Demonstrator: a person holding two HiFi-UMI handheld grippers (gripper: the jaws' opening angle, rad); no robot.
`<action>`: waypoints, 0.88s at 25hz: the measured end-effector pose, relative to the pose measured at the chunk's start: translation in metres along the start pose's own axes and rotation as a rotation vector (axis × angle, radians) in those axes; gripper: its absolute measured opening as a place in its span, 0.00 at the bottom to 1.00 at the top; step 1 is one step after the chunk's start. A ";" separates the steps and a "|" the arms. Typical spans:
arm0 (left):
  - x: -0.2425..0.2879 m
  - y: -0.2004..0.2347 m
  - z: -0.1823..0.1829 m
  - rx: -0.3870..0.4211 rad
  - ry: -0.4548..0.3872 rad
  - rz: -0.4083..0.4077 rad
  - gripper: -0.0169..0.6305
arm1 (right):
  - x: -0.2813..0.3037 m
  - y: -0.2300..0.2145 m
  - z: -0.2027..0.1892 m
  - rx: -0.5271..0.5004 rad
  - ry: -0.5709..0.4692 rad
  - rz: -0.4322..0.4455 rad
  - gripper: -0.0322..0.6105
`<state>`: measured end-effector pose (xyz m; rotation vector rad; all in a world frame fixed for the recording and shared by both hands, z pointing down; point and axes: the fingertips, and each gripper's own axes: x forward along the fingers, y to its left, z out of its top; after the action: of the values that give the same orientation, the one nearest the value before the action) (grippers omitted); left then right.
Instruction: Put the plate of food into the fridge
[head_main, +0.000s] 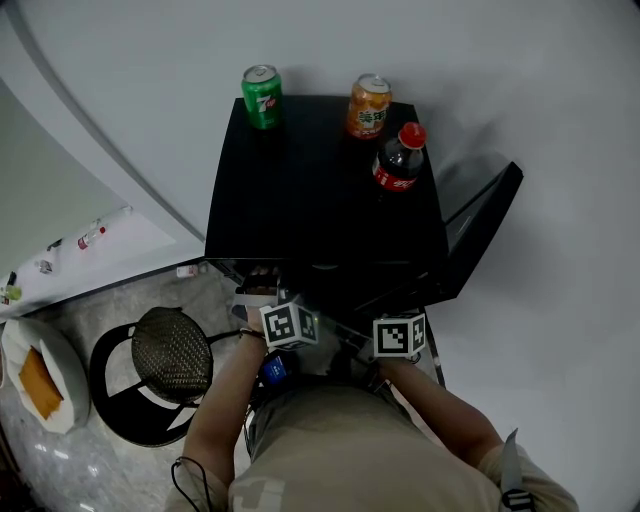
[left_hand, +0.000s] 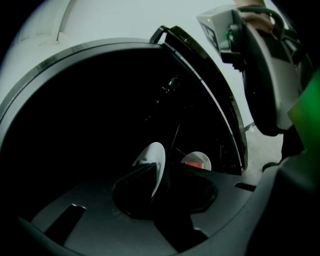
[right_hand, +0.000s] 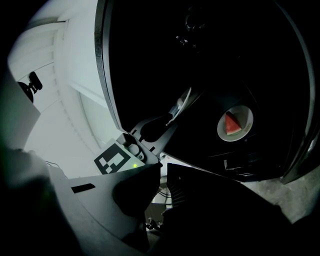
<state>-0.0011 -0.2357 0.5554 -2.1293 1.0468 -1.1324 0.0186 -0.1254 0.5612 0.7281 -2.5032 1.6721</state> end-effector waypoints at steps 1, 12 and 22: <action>0.002 0.000 -0.001 0.005 0.005 0.003 0.16 | 0.000 0.001 0.000 0.000 0.000 0.001 0.13; 0.010 0.006 0.002 0.008 0.012 0.006 0.11 | -0.008 -0.002 0.002 0.004 -0.023 -0.016 0.13; 0.016 0.006 0.000 -0.001 0.016 0.009 0.11 | -0.011 -0.003 0.000 -0.004 -0.023 -0.020 0.13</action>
<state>0.0019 -0.2521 0.5585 -2.1174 1.0632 -1.1469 0.0296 -0.1226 0.5607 0.7746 -2.5049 1.6615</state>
